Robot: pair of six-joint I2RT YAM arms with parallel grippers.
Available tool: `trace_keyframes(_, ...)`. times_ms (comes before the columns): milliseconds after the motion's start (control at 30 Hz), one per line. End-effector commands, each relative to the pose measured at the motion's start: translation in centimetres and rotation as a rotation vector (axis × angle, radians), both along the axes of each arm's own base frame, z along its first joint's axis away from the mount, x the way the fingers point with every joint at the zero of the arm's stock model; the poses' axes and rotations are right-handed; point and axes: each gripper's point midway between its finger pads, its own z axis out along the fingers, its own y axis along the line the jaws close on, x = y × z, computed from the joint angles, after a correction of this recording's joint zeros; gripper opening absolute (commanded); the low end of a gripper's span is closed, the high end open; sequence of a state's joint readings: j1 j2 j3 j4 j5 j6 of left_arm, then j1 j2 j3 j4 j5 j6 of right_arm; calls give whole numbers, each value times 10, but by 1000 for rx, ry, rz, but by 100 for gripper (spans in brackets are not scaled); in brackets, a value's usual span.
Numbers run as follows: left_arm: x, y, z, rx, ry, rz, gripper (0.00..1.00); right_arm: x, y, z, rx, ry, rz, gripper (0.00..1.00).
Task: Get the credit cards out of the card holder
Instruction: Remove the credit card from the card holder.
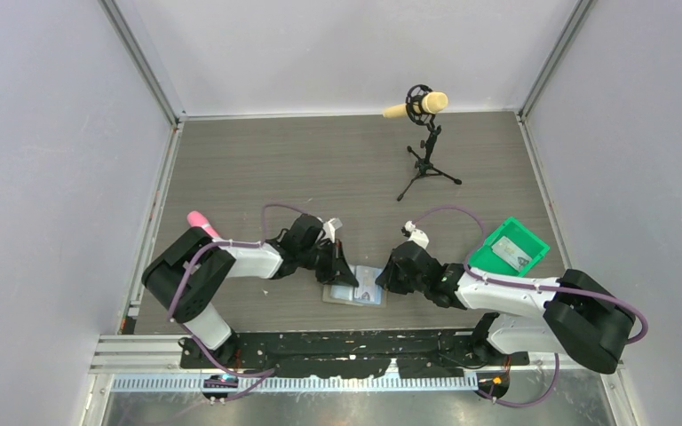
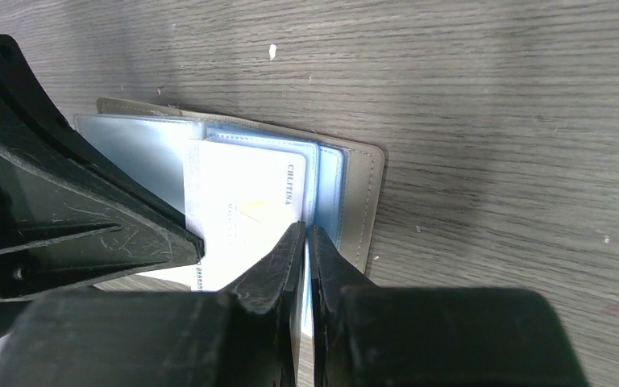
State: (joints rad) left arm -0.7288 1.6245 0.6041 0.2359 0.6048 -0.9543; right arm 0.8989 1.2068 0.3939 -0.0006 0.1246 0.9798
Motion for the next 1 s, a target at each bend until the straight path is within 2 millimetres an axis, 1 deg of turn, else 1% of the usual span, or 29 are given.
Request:
trace_keyframes(0, 8, 1, 14, -63, -27, 28, 0, -3, -11, -11, -37, 21, -18, 12)
trace_keyframes(133, 11, 16, 6, -43, -7, 69, 0, -2, -14, -10, -34, 16, -25, 13)
trace_keyframes(267, 11, 24, 1, -33, 4, 89, 0, -1, -16, -10, -35, 12, -29, 13)
trace_keyframes(433, 9, 29, 1, -27, 1, 96, 0, -1, -16, -9, -35, 11, -26, 13)
trace_keyframes(600, 12, 39, 5, -16, -20, 137, 0, 1, -15, -4, -35, 0, -16, 13)
trace_keyframes(733, 18, 48, 13, -9, -47, 180, 0, 2, -9, 9, -7, -19, 10, 16)
trace_keyframes(800, 19, 49, 20, -15, -58, 190, 0, 3, -4, 20, 23, -38, 24, 18)
trace_keyframes(867, 20, 50, 28, -24, -75, 196, 0, 5, 0, 33, 53, -66, 33, 21)
trace_keyframes(967, 20, 50, 40, -37, -99, 194, 0, 9, 5, 58, 112, -129, 45, 23)
